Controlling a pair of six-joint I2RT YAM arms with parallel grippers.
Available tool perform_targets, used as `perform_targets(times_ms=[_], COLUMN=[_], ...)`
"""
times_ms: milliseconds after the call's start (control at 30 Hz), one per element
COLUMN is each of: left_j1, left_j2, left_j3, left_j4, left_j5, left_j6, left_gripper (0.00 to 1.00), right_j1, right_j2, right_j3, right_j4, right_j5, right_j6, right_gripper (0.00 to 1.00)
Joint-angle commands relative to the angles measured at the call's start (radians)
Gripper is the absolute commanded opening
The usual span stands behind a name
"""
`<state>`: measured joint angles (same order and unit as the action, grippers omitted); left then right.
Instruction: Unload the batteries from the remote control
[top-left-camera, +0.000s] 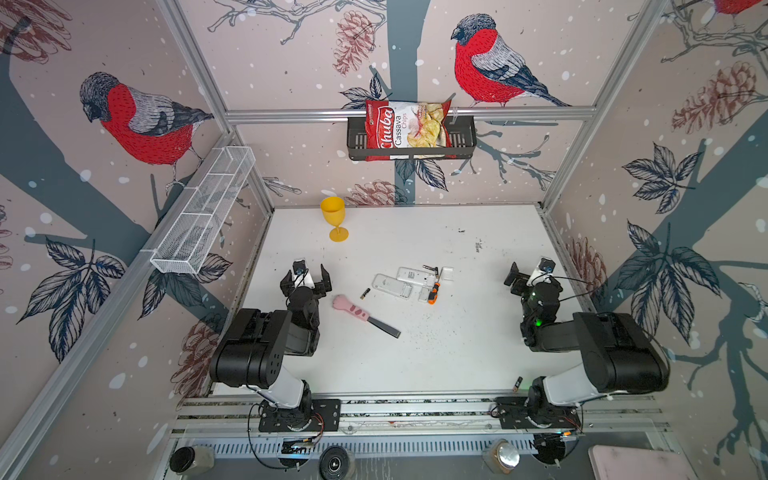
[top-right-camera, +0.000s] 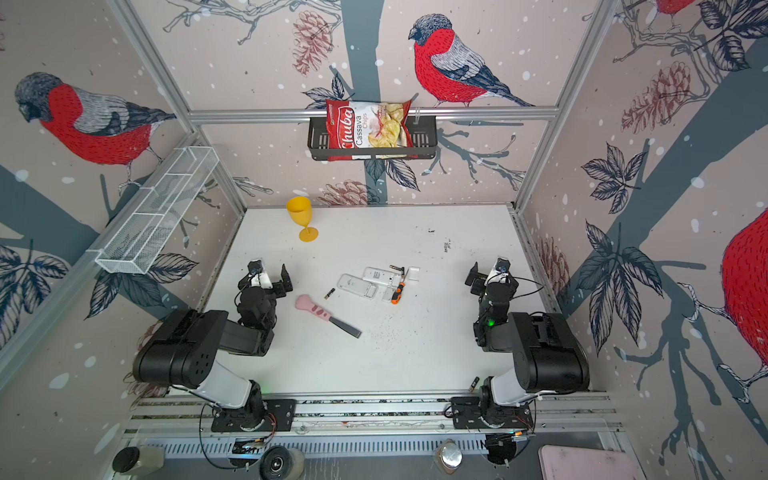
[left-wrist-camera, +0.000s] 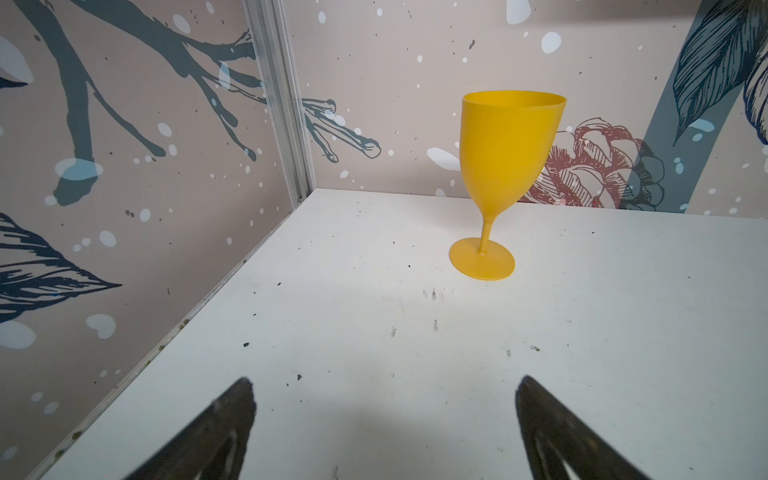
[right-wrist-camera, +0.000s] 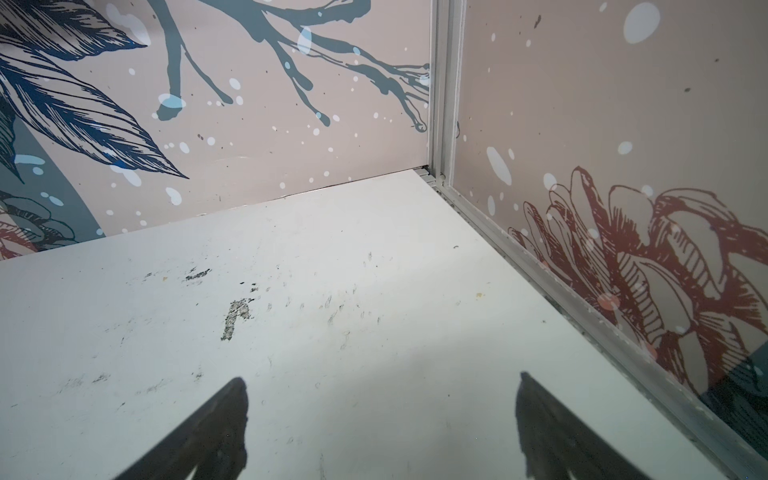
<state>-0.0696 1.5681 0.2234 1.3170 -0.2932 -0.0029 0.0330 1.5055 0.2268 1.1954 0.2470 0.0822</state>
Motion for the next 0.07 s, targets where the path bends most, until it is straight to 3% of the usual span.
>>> perform_targets(times_ms=[0,33], left_j1=[0.001,0.001], left_j2=[-0.003,-0.003], left_j3=[0.002,0.001], left_j4=[0.018,0.019], left_j5=[-0.005,-0.004], left_j6=[-0.005,-0.005], left_gripper=[0.96,0.97], right_j1=[0.001,0.001], right_j2=[-0.003,-0.004], right_j3=[0.003,0.003], right_j4=[0.013,0.013], right_j5=[-0.009,-0.009], right_j6=[0.011,0.011], right_gripper=[1.0,0.99])
